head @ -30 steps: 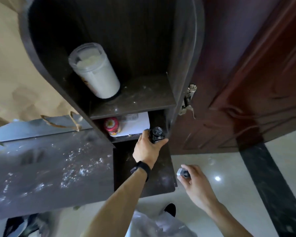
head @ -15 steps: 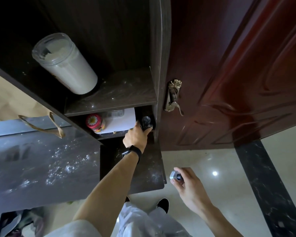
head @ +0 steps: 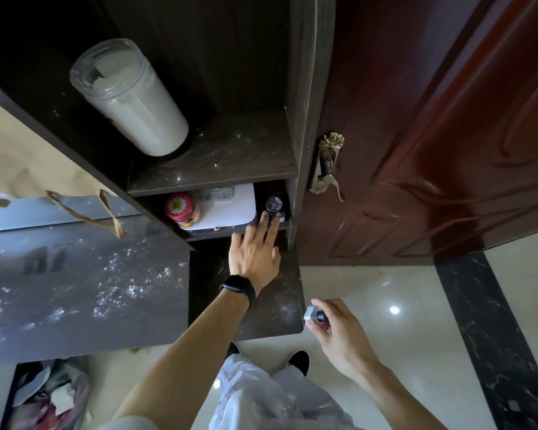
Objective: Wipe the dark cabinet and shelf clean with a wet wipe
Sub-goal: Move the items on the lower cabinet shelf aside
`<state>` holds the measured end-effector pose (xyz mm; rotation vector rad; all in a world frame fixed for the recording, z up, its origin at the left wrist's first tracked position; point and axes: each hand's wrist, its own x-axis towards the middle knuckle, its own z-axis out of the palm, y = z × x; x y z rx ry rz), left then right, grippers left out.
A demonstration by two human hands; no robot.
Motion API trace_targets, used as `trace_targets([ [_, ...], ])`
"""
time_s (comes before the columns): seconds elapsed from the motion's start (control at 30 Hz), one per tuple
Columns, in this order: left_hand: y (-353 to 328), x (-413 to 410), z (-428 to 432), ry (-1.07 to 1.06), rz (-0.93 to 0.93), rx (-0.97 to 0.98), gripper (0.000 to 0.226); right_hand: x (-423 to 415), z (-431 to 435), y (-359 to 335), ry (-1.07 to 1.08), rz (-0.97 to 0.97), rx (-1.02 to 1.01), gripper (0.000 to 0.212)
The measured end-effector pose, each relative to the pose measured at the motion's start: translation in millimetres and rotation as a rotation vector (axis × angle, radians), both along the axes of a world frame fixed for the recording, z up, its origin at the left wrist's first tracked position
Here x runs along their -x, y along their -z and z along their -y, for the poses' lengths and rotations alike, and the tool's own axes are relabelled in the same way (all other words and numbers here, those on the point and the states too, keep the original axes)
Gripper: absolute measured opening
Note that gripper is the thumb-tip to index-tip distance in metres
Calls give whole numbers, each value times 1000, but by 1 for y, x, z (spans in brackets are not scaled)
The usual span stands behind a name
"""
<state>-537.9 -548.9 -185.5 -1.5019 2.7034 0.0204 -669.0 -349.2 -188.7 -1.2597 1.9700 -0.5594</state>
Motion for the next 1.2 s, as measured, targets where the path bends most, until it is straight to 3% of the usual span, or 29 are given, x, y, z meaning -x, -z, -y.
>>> trace_targets([
  [0.2, -8, 6, 26, 46, 81, -7, 70, -2, -3, 2, 6, -9, -13, 38],
  [0.67, -17, 16, 63, 53, -29, -122, 72, -5, 19, -5, -18, -118, -28, 44],
  [0.87, -10, -34, 24, -6, -246, -78, 77, -13, 97, -22, -144, -421, 76, 38],
  [0.97, -1, -62, 15, -12, -223, -112, 89, -24, 147, -26, -195, -516, 157, 28],
  [1.2, 2, -70, 15, -33, -173, -192, 95, -35, 207, -11, -244, -721, -18, 55],
])
